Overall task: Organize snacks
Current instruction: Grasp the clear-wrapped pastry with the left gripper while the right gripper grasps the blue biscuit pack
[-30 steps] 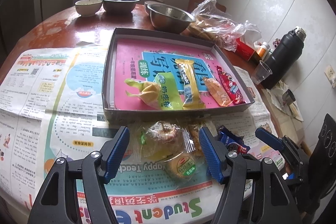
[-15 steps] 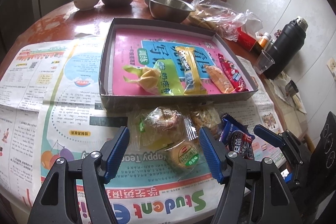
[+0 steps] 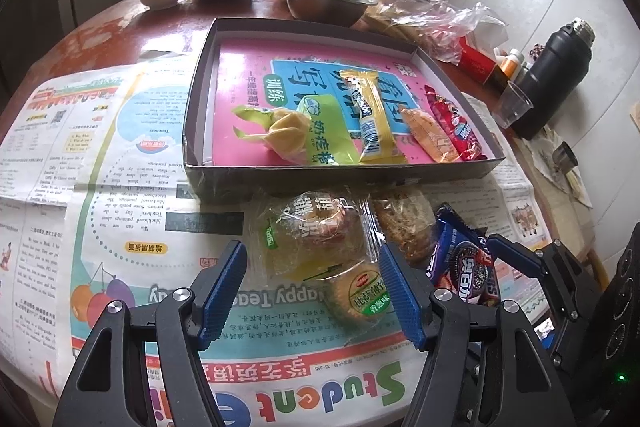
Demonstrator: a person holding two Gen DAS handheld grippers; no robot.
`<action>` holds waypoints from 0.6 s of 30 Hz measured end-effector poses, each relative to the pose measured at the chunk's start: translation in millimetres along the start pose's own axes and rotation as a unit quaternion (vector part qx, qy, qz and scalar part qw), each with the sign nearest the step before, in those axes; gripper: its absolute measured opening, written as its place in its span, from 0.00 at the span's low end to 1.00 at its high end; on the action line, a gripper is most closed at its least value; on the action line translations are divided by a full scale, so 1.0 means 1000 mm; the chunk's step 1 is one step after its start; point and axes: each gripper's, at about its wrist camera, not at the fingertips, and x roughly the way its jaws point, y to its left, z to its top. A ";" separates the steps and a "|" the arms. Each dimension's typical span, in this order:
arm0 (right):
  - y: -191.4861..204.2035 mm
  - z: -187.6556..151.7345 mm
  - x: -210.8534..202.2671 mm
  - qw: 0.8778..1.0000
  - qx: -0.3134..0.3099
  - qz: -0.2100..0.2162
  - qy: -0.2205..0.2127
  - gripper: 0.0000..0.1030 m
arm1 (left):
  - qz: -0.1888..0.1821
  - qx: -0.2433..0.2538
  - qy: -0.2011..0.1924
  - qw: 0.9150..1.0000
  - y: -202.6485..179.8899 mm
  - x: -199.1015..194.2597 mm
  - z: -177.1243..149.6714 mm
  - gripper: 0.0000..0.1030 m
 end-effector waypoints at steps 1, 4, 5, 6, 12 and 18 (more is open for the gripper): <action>0.000 -0.001 0.001 1.000 -0.001 -0.002 0.001 0.76 | 0.000 0.000 0.000 1.000 0.000 0.000 0.000 0.68; -0.001 0.000 0.004 1.000 -0.008 -0.005 0.001 0.76 | -0.001 -0.001 -0.001 1.000 0.001 0.001 0.000 0.69; -0.002 0.000 0.005 1.000 -0.009 -0.005 0.000 0.76 | -0.001 -0.003 -0.001 1.000 0.001 0.001 0.000 0.69; -0.002 0.001 0.007 1.000 -0.010 -0.005 0.000 0.76 | -0.002 -0.003 -0.001 1.000 0.001 0.002 0.001 0.69; 0.002 0.002 0.011 1.000 -0.024 -0.002 -0.004 0.76 | -0.001 -0.007 0.003 1.000 0.000 0.009 0.003 0.70; 0.006 -0.002 0.015 0.999 -0.038 -0.007 -0.007 0.74 | 0.001 -0.014 0.012 1.000 0.000 0.021 0.005 0.70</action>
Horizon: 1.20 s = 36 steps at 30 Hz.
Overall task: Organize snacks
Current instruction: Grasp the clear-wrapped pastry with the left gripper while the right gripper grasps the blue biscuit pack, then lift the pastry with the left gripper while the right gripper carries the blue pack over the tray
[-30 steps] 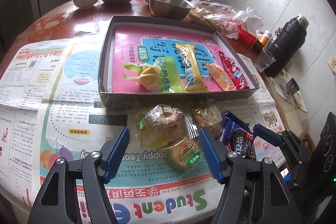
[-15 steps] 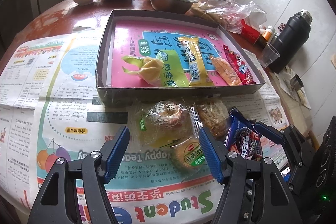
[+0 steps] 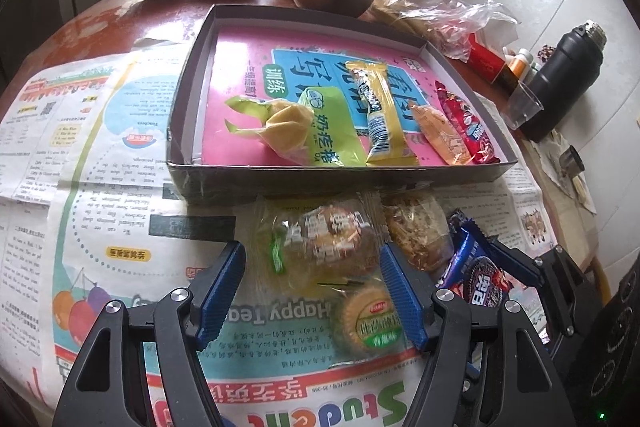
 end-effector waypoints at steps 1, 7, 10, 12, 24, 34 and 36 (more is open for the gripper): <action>0.001 -0.001 0.000 1.000 -0.003 -0.003 -0.003 0.73 | 0.000 -0.003 0.001 1.000 0.000 0.002 0.000 0.70; 0.001 -0.004 -0.001 1.000 -0.004 0.001 -0.016 0.64 | -0.001 -0.007 -0.002 1.000 -0.002 0.006 0.001 0.70; -0.001 -0.003 -0.002 1.000 0.001 0.005 -0.021 0.61 | -0.004 -0.008 -0.007 1.000 -0.003 0.007 0.001 0.70; -0.004 -0.003 -0.002 1.000 0.009 0.006 -0.025 0.60 | -0.011 -0.010 -0.009 1.000 -0.003 0.008 0.000 0.70; -0.023 0.001 -0.007 0.997 0.062 0.000 -0.041 0.57 | -0.017 -0.005 -0.026 0.999 -0.003 0.006 -0.002 0.60; -0.036 0.004 -0.015 0.993 0.101 0.006 -0.059 0.57 | -0.034 -0.011 -0.044 0.998 0.004 -0.014 -0.002 0.59; -0.038 0.005 -0.018 0.992 0.108 0.008 -0.061 0.57 | -0.034 -0.011 -0.051 0.998 0.003 -0.019 -0.001 0.59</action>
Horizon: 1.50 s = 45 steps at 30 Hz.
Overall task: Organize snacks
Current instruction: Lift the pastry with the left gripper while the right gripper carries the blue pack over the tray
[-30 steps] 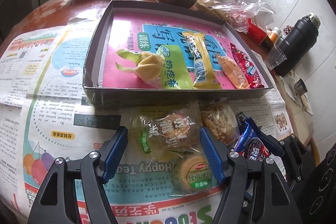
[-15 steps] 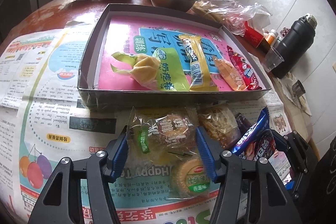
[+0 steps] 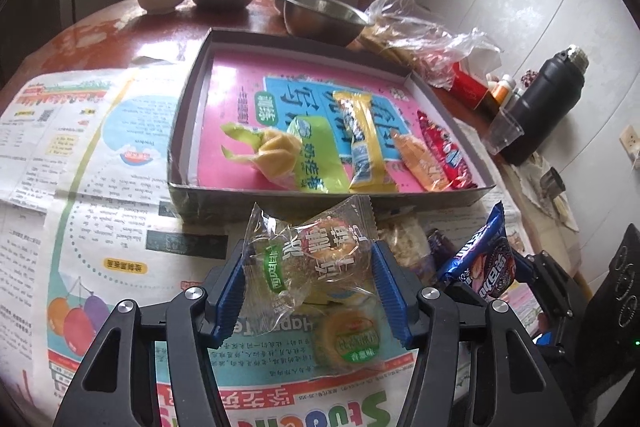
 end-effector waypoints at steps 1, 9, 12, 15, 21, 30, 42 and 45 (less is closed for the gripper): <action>-0.001 0.001 -0.001 1.000 0.003 0.001 -0.002 0.57 | 0.000 0.001 -0.003 1.000 0.000 -0.003 0.001 0.59; -0.007 0.004 -0.008 1.000 0.019 0.003 -0.011 0.57 | -0.002 0.004 -0.019 1.000 -0.004 -0.018 0.003 0.59; -0.010 0.006 -0.010 1.000 0.025 0.004 -0.016 0.57 | -0.004 0.003 -0.023 1.000 -0.004 -0.020 0.003 0.59; -0.012 0.008 -0.012 0.999 0.030 0.002 -0.020 0.57 | -0.004 0.003 -0.026 1.000 -0.004 -0.023 0.003 0.59; -0.017 0.010 -0.014 0.999 0.038 0.001 -0.025 0.57 | 0.003 0.005 -0.032 0.999 -0.004 -0.026 0.005 0.59; -0.030 0.012 -0.018 0.998 0.057 -0.002 -0.032 0.57 | 0.011 0.006 -0.039 0.999 -0.006 -0.030 0.007 0.59; -0.048 0.026 -0.021 0.995 0.081 -0.009 -0.053 0.57 | 0.012 0.005 -0.052 0.999 -0.006 -0.031 0.019 0.59; -0.050 0.030 -0.020 0.995 0.082 -0.009 -0.057 0.57 | 0.009 0.007 -0.054 0.998 -0.008 -0.027 0.025 0.59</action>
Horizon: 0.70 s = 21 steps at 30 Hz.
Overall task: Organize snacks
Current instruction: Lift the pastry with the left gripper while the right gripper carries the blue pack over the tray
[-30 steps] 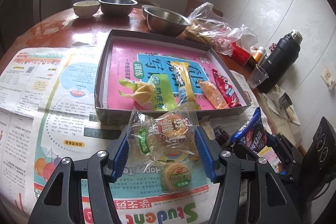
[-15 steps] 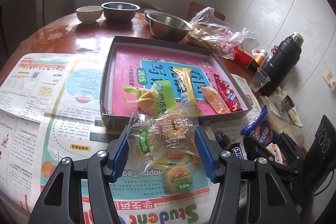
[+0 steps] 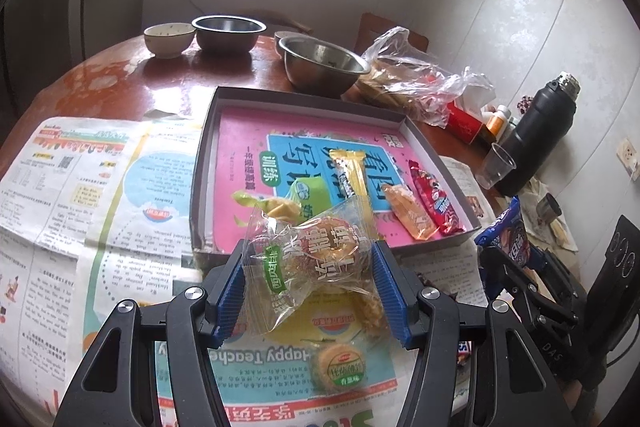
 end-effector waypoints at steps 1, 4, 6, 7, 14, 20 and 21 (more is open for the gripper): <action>0.000 0.001 0.001 1.000 0.000 0.000 0.000 0.57 | -0.002 0.001 0.000 1.000 0.000 0.001 0.001 0.59; 0.001 0.005 0.005 1.000 0.001 -0.002 0.000 0.57 | -0.009 0.002 -0.002 1.000 -0.003 0.005 0.005 0.60; 0.000 0.007 0.008 1.000 0.004 -0.002 0.002 0.57 | -0.013 0.003 -0.003 1.000 -0.004 0.008 0.008 0.59; 0.000 0.008 0.011 1.000 0.007 -0.002 0.003 0.57 | -0.015 0.002 -0.003 1.000 -0.004 0.010 0.011 0.59; -0.004 0.017 0.025 1.000 0.020 -0.004 0.010 0.57 | -0.024 0.003 -0.011 1.000 -0.008 0.019 0.024 0.60; -0.004 0.029 0.033 1.000 0.025 -0.005 0.008 0.57 | -0.027 0.000 -0.014 1.000 -0.008 0.028 0.032 0.60; -0.004 0.031 0.035 1.000 0.025 -0.005 0.007 0.57 | -0.027 0.000 -0.014 1.000 -0.008 0.029 0.033 0.60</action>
